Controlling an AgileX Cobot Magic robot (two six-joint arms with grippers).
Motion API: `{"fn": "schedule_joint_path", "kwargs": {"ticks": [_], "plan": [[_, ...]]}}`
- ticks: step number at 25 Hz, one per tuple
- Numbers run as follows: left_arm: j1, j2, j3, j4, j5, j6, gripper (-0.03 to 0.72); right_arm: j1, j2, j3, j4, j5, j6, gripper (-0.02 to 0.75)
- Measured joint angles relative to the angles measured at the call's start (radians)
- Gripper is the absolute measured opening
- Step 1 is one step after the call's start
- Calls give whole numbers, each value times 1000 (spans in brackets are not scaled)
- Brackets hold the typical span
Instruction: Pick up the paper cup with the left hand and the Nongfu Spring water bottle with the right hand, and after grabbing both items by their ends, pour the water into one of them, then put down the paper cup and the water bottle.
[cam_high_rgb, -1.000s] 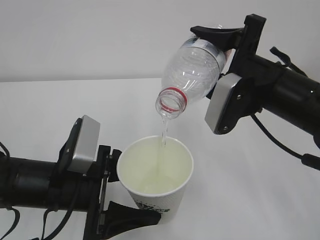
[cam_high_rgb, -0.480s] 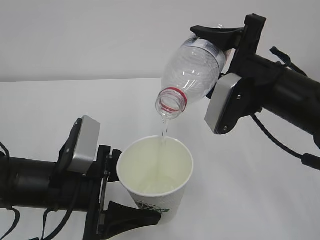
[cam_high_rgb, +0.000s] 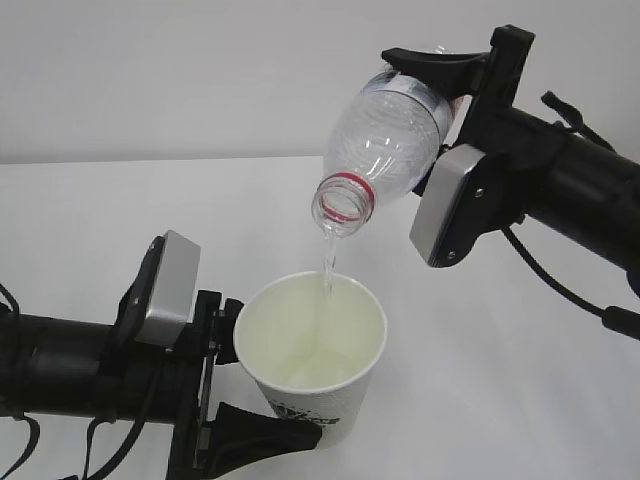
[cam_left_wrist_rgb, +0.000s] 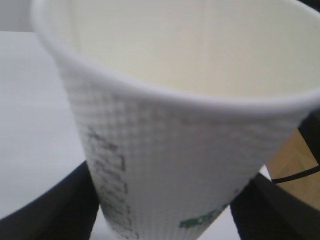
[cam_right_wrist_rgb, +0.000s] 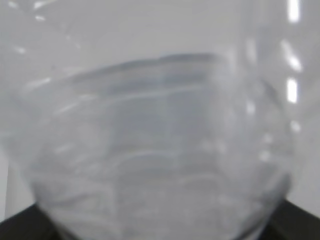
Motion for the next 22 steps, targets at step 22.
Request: {"fn": "schedule_joint_path", "kwargs": {"ticks": [22], "plan": [[0,0,0,0,0,0,555,0,0,0,1,-2,-18,492]]}}
